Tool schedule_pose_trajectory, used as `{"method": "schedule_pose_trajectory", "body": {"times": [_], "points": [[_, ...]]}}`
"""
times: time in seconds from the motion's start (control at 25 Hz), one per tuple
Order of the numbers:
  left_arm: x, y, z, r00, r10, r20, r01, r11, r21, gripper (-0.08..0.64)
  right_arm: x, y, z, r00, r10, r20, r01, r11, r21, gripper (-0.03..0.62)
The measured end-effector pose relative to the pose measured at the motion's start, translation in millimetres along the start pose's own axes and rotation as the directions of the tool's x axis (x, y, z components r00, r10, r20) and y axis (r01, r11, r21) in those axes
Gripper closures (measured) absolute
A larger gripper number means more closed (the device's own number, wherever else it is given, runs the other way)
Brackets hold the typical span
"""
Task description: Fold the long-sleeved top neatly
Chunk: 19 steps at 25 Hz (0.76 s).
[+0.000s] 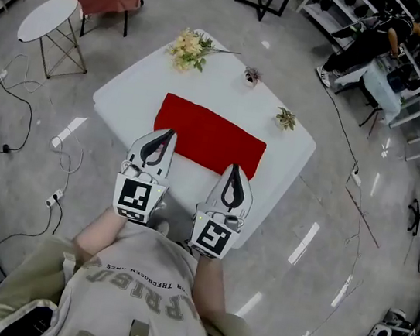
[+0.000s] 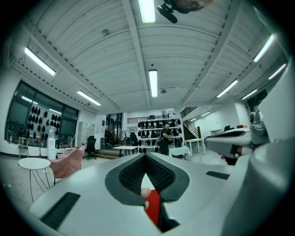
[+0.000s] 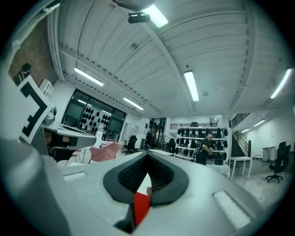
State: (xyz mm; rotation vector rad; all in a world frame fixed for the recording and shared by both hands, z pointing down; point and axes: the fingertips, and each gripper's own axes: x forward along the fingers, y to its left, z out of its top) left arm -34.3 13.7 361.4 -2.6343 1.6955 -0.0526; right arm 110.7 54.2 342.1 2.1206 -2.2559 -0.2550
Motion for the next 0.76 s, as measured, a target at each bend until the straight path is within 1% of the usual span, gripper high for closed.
{"method": "schedule_pose_trajectory", "body": {"times": [0.08, 0.2, 0.28, 0.36, 0.52, 0.76], "points": [[-0.1, -1.0, 1.2, 1.000, -0.004, 0.002, 0.004, 1.000, 0.004, 0.548, 0.0, -0.8, 4.8, 1.000, 0.003, 0.017, -0.003, 1.000, -0.001, 0.592], [0.1, -1.9, 2.3, 1.000, -0.012, 0.002, 0.012, 1.000, 0.007, 0.548, -1.9, -5.2, 3.3, 1.000, 0.003, -0.004, -0.003, 0.999, -0.042, 0.592], [-0.9, -1.6, 2.3, 1.000, -0.016, 0.001, 0.016, 1.000, 0.009, 0.548, -3.1, -4.3, 3.8, 1.000, 0.004, -0.005, -0.005, 0.999, -0.051, 0.592], [-1.1, -0.8, 1.4, 1.000, -0.018, 0.000, 0.018, 1.000, 0.008, 0.548, -2.5, -3.8, 6.9, 1.000, -0.004, 0.004, 0.004, 0.999, -0.044, 0.592], [-1.0, -0.1, -0.1, 1.000, -0.019, 0.003, 0.019, 1.000, 0.009, 0.548, -0.4, -0.7, 19.0, 0.998, -0.017, 0.062, 0.016, 1.000, 0.010, 0.592], [-6.0, 1.0, -2.1, 1.000, -0.019, 0.002, 0.019, 1.000, 0.008, 0.548, -2.9, 3.1, 24.0, 0.997, -0.015, 0.073, 0.015, 1.000, 0.001, 0.592]]}}
